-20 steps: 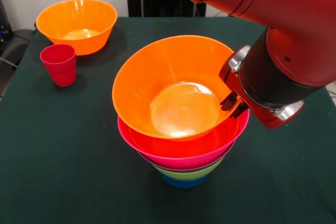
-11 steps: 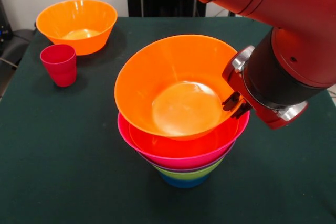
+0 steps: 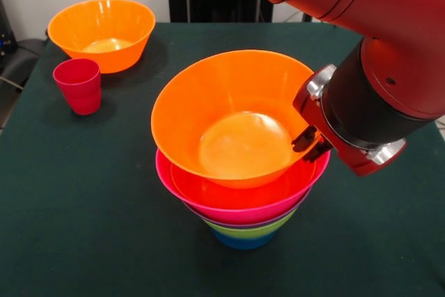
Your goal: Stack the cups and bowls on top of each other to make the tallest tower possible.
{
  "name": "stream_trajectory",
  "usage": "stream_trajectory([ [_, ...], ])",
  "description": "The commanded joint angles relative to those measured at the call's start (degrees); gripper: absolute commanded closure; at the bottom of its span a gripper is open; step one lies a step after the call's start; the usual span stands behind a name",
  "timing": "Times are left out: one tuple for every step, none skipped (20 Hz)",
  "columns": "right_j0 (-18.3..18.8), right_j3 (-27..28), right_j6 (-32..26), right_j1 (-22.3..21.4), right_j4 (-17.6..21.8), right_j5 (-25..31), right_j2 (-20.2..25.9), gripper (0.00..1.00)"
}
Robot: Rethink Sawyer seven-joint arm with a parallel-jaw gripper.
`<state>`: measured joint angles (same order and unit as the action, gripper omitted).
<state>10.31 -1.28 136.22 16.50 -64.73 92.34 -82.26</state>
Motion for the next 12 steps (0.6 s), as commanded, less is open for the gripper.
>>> stream_trajectory([
  [1.03,0.51,-12.07,-0.52,0.12,-5.89,-1.92,1.0],
  [0.85,0.45,-12.02,-0.45,0.2,-6.3,-1.68,1.0],
  [0.8,0.4,-11.94,-0.38,0.11,-6.37,-1.67,1.0],
  [0.49,0.25,-11.58,-0.27,0.34,-6.7,-1.22,1.0],
  [0.37,0.17,-11.39,-0.17,0.33,-6.88,-1.09,1.0],
  [0.27,0.12,-11.11,-0.05,0.19,-7.17,-1.06,1.0],
  [0.18,0.08,-10.83,0.06,0.06,-7.45,-1.04,1.0],
  [0.63,0.37,-10.59,0.34,-1.43,-7.7,-2.57,1.0],
  [0.62,0.37,-10.45,0.42,-1.65,-7.76,-2.76,1.0],
  [0.66,0.33,-10.21,0.53,-1.91,-7.88,-2.9,1.0],
  [0.59,0.26,-10.12,0.62,-1.91,-7.98,-2.81,1.0],
  [0.57,0.1,-9.97,0.69,-1.81,-7.97,-2.36,1.0],
])
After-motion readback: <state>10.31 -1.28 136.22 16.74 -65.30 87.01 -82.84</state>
